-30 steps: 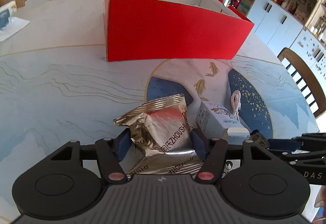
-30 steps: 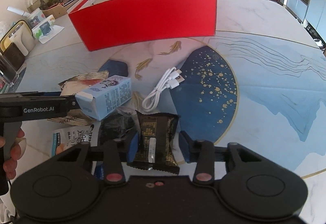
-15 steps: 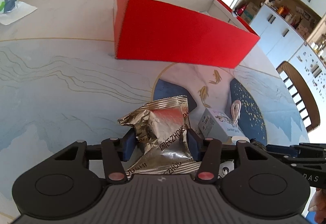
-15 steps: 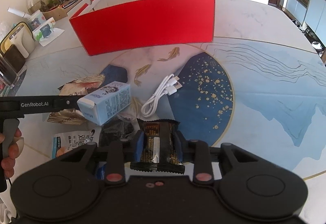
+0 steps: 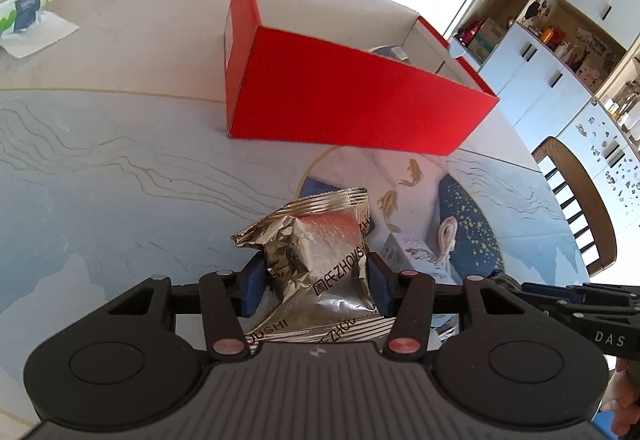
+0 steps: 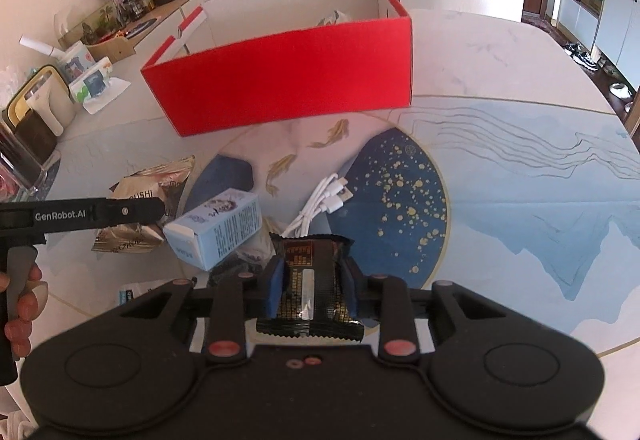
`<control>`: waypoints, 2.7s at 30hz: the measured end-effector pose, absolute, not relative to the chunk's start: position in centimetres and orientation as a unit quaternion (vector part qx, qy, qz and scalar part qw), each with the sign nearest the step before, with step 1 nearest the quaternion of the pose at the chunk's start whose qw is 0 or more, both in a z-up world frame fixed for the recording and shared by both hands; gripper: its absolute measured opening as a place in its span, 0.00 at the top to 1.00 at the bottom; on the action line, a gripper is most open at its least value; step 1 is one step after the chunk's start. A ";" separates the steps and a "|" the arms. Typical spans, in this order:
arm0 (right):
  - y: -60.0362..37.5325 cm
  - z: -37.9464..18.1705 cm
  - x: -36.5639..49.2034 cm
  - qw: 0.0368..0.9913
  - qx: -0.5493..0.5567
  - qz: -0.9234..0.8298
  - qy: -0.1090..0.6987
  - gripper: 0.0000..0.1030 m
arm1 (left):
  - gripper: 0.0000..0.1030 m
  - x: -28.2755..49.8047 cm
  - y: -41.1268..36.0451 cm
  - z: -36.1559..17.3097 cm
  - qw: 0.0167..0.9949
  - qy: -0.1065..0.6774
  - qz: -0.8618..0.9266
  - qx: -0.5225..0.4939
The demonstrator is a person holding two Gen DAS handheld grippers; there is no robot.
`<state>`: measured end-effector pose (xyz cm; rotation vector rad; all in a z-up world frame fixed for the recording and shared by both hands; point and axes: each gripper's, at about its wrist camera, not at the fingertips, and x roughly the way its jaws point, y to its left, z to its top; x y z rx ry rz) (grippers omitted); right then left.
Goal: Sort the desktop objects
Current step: 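Lift the silver bag and chocolate bar and carry them over the red box, then lower the silver bag and chocolate bar into the red box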
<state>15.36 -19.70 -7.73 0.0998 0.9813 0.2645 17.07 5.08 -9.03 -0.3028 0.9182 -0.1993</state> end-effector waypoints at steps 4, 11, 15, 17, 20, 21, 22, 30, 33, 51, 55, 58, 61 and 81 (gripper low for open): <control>-19.9 -7.1 15.5 0.876 0.053 0.126 0.463 0.72 | 0.50 17.1 4.7 -8.3 0.882 0.438 -0.103 -0.143; -20.3 -5.3 16.2 0.884 0.062 0.127 0.445 0.72 | 0.50 17.1 3.9 -6.7 0.884 0.431 -0.119 -0.136; -20.5 -4.2 16.8 0.889 0.072 0.129 0.433 0.72 | 0.50 17.2 3.5 -5.8 0.885 0.427 -0.128 -0.134; -20.6 -3.6 17.3 0.893 0.076 0.129 0.425 0.72 | 0.50 17.4 3.4 -5.3 0.886 0.424 -0.134 -0.134; -20.7 -2.6 18.0 0.897 0.077 0.132 0.414 0.72 | 0.50 17.6 3.1 -4.5 0.887 0.418 -0.141 -0.133; -20.7 -2.3 18.3 0.899 0.076 0.134 0.410 0.72 | 0.50 17.7 3.0 -4.2 0.888 0.417 -0.142 -0.131; -20.7 -2.0 18.5 0.900 0.075 0.134 0.407 0.72 | 0.50 17.9 2.9 -3.9 0.889 0.415 -0.144 -0.130; -20.4 0.6 20.5 0.910 0.073 0.148 0.380 0.72 | 0.50 19.5 2.6 -1.6 0.898 0.394 -0.154 -0.122; -20.2 1.5 21.5 0.914 0.069 0.153 0.370 0.72 | 0.50 20.3 2.4 -0.7 0.901 0.388 -0.155 -0.116; -18.4 4.7 26.8 0.924 0.041 0.179 0.336 0.72 | 0.50 26.9 3.2 3.1 0.920 0.351 -0.139 -0.104; -17.9 4.5 28.2 0.923 0.035 0.181 0.339 0.72 | 0.50 29.0 3.8 3.5 0.923 0.347 -0.129 -0.104; -17.4 4.3 29.1 0.923 0.027 0.181 0.339 0.72 | 0.50 30.6 4.3 3.4 0.919 0.355 -0.130 -0.109; -17.0 3.8 30.1 0.921 0.021 0.181 0.344 0.72 | 0.50 32.2 4.7 3.0 0.915 0.366 -0.128 -0.112; -14.8 -1.1 35.3 0.903 -0.012 0.172 0.393 0.72 | 0.50 40.2 3.9 -0.5 0.899 0.416 -0.113 -0.076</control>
